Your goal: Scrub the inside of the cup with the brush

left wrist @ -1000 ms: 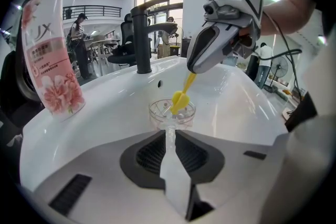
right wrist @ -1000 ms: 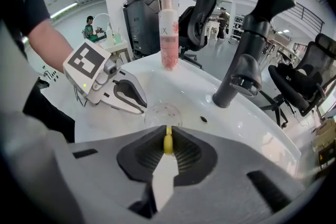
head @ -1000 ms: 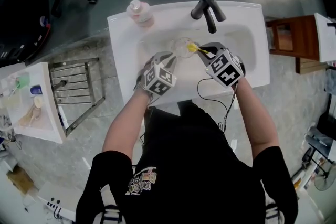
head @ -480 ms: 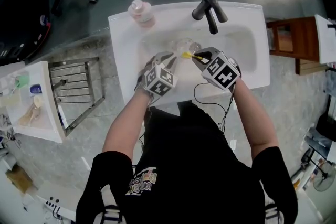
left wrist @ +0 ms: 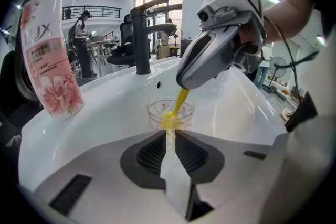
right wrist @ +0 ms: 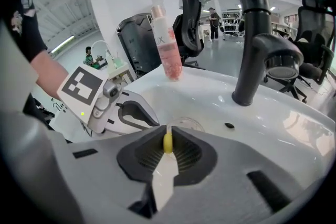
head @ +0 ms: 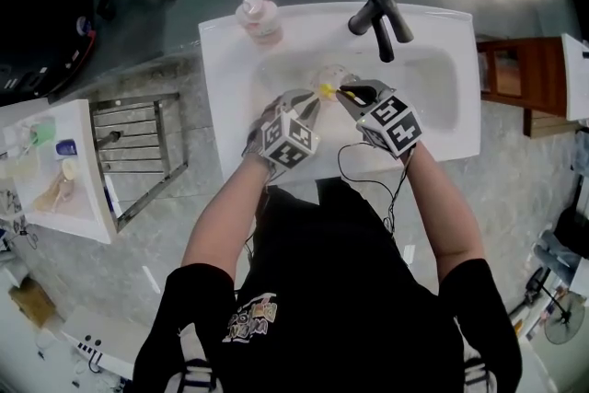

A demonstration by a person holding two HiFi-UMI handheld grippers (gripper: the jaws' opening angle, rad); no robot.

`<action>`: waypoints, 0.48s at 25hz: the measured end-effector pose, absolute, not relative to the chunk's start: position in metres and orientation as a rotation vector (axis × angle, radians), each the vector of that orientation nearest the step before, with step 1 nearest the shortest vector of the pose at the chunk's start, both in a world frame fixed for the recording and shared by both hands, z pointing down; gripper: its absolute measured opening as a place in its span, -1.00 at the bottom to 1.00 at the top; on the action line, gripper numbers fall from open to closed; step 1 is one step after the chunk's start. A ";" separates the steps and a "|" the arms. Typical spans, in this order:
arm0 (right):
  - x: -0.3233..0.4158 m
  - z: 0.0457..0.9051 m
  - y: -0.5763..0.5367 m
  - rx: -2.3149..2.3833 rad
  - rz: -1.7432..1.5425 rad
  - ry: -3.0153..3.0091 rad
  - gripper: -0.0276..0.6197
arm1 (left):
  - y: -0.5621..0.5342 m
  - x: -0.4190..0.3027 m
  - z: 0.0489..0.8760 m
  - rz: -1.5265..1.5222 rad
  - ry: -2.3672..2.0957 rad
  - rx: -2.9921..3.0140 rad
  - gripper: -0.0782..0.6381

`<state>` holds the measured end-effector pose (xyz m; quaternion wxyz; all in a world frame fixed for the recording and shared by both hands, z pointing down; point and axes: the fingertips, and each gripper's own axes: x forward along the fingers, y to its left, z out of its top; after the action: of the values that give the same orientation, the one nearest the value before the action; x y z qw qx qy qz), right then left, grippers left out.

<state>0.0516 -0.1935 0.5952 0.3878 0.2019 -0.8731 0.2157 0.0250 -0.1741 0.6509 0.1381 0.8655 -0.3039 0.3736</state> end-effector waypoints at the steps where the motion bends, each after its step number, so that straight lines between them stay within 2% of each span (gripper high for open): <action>1: 0.051 0.596 -0.196 0.526 0.558 -2.229 -0.80 | -0.174 0.025 0.651 1.079 -0.880 2.504 -0.64; 12: 0.051 0.605 -0.229 0.685 0.544 -2.231 -0.81 | -0.173 0.026 0.652 1.074 -0.863 2.511 -0.64</action>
<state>0.0509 -0.2292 0.6047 0.3640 0.2663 -0.8671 0.2114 0.0265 -0.1727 0.6522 0.1380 0.8683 -0.2984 0.3714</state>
